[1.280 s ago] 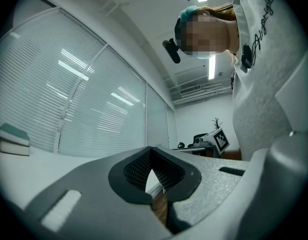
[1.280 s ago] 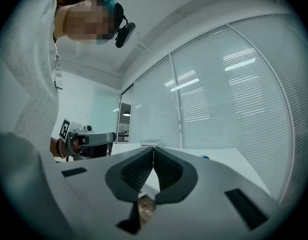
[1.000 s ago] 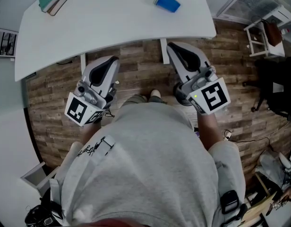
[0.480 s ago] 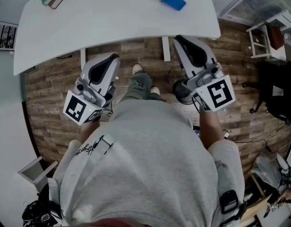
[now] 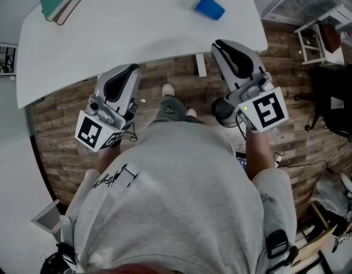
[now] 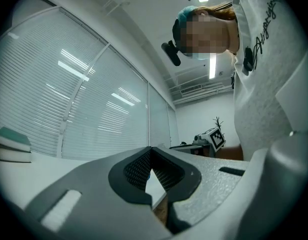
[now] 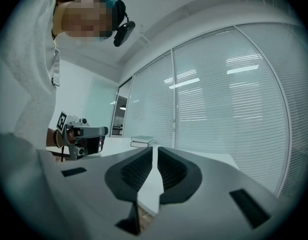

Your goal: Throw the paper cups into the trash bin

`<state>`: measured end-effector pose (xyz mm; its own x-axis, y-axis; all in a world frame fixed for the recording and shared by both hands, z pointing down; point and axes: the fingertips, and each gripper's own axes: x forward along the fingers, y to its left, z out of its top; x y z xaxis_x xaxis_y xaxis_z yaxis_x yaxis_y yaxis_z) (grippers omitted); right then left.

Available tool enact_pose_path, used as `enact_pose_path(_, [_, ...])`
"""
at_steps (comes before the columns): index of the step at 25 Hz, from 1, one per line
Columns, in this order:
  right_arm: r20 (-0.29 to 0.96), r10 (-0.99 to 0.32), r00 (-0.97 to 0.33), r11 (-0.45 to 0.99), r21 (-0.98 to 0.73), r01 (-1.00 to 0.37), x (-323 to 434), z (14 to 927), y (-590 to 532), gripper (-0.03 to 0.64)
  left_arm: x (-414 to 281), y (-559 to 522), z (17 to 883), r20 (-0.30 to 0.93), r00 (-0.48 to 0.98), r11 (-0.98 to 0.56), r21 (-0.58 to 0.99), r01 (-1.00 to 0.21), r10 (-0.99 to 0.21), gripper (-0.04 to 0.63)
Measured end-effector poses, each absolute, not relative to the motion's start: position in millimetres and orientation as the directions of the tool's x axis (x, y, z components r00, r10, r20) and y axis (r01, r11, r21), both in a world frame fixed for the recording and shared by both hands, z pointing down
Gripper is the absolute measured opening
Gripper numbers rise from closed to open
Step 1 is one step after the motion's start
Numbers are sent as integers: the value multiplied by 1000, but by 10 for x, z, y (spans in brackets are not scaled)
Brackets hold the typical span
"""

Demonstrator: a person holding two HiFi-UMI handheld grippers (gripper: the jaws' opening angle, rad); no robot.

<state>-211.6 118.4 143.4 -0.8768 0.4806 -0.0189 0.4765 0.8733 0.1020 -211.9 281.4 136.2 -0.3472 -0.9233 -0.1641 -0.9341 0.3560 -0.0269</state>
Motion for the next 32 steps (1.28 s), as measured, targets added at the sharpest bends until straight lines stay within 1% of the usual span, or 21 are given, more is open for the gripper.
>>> enact_pose_path(6, [53,462,-885,880,93,465,-2269,1488,1150,17,-2330,2819,1340,-166,-329,337,-24,-941,-930,-6])
enact_pose_path(10, [83,460,-884,878,107,466,-2410,1513,1105,67,-2464,2769,1333,-165,-315,323,-25,-946,-935,-6])
enact_pose_path(18, [158,454,-877,869,141,475,-2633,1603,1107,134,-2678,2738,1315,-165,-299,307,-24,-951,-940,-6])
enact_pose_path(23, [181,443,-878,871,147,469,-2781,1622,1073,171,-2810,2709,1311,-165,-290,298,-23,-954,-943,-6])
enact_pose_path(26, [190,433,-881,873,157,463,-2883,1620,1040,223,-2890,2701,1311,-163,-288,295,-21,-955,-944,-6])
enact_pose_path(32, [225,421,-879,868,182,462,-3048,1695,959,250,-3001,2648,1289,-158,-278,285,-25,-958,-948,-6])
